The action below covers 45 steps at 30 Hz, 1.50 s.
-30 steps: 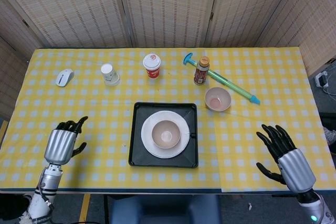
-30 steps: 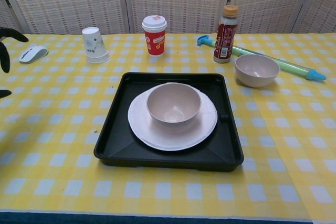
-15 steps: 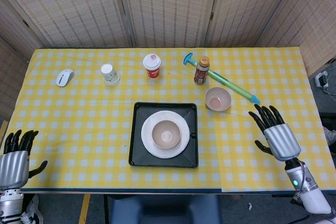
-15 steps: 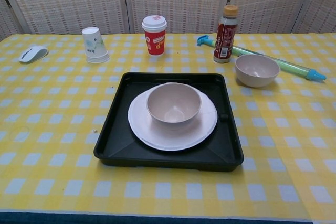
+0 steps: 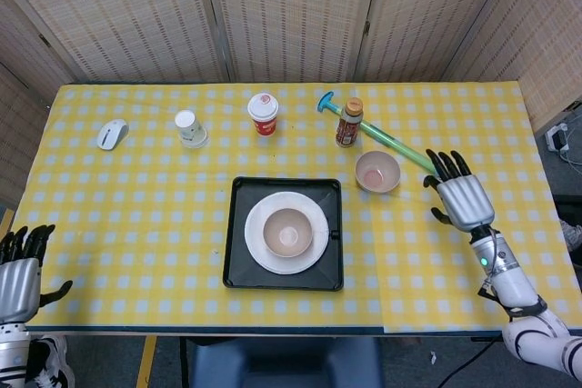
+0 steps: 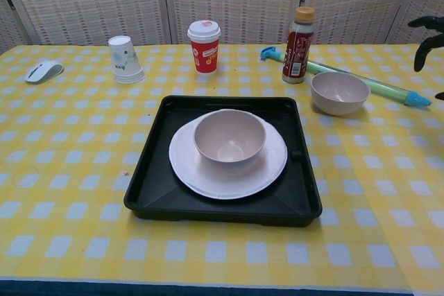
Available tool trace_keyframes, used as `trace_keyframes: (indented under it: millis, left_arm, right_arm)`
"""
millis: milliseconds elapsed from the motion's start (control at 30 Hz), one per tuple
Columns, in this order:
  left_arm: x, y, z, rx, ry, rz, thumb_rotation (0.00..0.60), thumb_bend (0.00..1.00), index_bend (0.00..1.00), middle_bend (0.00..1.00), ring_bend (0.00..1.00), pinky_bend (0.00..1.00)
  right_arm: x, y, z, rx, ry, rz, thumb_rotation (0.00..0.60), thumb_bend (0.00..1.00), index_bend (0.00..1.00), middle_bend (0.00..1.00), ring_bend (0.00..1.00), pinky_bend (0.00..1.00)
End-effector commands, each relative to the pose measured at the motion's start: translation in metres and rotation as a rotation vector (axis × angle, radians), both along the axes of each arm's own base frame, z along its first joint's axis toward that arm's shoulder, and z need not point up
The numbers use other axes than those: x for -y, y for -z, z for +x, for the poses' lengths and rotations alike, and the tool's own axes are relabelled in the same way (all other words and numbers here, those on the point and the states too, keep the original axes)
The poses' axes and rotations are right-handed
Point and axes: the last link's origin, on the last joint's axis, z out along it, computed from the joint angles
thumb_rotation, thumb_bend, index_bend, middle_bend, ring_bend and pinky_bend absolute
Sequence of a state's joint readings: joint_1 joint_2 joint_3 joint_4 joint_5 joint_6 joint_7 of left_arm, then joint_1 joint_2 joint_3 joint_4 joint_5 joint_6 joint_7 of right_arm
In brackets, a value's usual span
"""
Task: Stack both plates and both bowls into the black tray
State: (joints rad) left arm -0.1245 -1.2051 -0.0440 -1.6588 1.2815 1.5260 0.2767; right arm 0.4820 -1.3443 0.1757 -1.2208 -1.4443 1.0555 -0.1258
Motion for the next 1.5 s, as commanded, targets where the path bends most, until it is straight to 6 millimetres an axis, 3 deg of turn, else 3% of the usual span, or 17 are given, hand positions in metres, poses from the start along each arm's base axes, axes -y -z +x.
trace_keyframes:
  millis: [33,367,667,1100,1500]
  left_arm:
    - [0.0,-0.003,-0.001,-0.009,0.002,0.018,0.6,0.19,0.14,0.14,0.0,0.0]
    - [-0.002,-0.007,-0.005,0.003,-0.017,0.013,0.6,0.19,0.14,0.14,0.0,0.0]
    - [-0.003,-0.007,-0.007,0.007,-0.035,0.011,0.6,0.19,0.14,0.14,0.0,0.0]
    - [-0.003,-0.007,-0.009,0.012,-0.046,0.009,0.6,0.19,0.13,0.14,0.0,0.0]
    - [-0.002,-0.008,-0.009,0.013,-0.051,0.013,0.6,0.19,0.13,0.14,0.01,0.0]
  right_arm:
    - [0.022,0.023,0.001,0.038,0.018,0.018,0.6,0.29,0.42,0.0,0.0,0.0]
    - [0.045,0.063,0.005,0.056,0.009,0.083,0.6,0.35,0.42,0.0,0.0,0.0]
    - [0.059,0.081,0.013,0.047,-0.002,0.109,0.6,0.43,0.45,0.0,0.0,0.0]
    - [0.066,0.096,0.014,0.07,-0.005,0.107,0.6,0.46,0.53,0.01,0.0,0.0]
    - [0.069,0.097,0.012,0.096,-0.01,0.085,0.6,0.49,0.62,0.06,0.02,0.0]
